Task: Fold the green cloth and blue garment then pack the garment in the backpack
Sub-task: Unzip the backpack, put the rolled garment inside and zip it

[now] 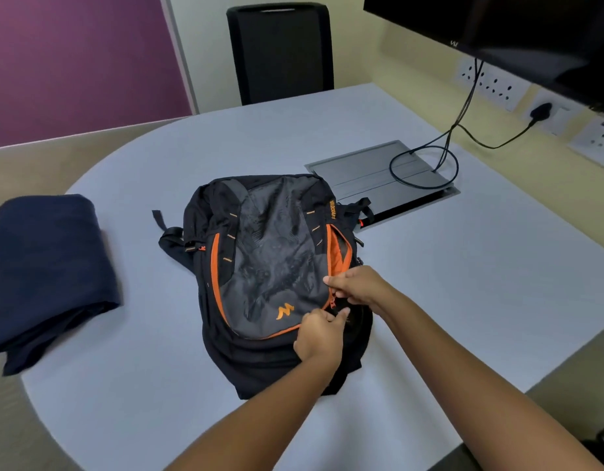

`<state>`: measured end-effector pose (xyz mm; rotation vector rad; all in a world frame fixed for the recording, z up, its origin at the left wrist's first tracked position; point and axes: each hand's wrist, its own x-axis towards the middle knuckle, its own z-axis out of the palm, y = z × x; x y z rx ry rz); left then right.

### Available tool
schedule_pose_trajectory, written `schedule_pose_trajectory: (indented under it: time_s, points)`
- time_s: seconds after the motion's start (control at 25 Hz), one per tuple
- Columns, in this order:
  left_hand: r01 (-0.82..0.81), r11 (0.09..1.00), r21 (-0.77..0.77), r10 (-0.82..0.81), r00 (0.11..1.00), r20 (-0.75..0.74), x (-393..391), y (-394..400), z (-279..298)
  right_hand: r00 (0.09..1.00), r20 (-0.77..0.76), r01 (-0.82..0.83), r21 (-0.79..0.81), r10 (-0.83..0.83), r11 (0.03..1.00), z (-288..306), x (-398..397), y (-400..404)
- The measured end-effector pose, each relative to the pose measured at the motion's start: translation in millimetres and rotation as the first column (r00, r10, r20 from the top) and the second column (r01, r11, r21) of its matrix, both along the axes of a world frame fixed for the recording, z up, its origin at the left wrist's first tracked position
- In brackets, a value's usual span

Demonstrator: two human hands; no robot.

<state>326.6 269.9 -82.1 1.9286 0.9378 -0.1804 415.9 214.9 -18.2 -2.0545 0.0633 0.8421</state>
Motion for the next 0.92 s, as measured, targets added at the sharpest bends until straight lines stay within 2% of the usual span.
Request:
schedule_pose_trajectory:
  time_s: [0.12,0.2,0.4,0.56,0.68,0.8,0.92]
  points:
    - [-0.145,0.989,0.025,0.145,0.989,-0.014,9.2,-7.3,-2.0,1.0,-0.023,-0.019,0.062,0.021,0.998,1.5,-1.0,-2.1]
    - [-0.162,0.985,0.054,0.163,0.987,-0.013,9.9,-10.7,0.1,1.0,-0.004,-0.007,0.087,0.007,0.996,-0.2,-0.2,-7.5]
    - [0.052,0.966,0.253,-0.077,0.993,0.091,-17.6,8.1,8.9,0.992,-0.019,0.124,0.151,-0.122,0.981,-10.0,7.3,-27.7]
    - [0.169,0.868,0.466,-0.246,0.963,0.109,-50.9,46.6,9.0,0.991,-0.003,0.133,0.156,-0.134,0.979,-14.8,12.5,-32.0]
    - [0.257,0.781,0.569,-0.338,0.941,0.038,-64.8,86.0,9.4,0.986,0.054,0.147,0.15,-0.156,0.978,-18.3,22.2,-33.2]
    - [0.319,0.681,0.659,-0.353,0.932,-0.086,-76.2,130.5,12.7,0.975,0.083,0.191,0.168,-0.208,0.967,-21.7,35.6,-38.9]
    - [0.301,0.749,0.59,-0.295,0.949,-0.109,-78.7,151.3,17.3,0.978,0.111,0.164,0.109,-0.176,0.98,-28.0,41.2,-42.4]
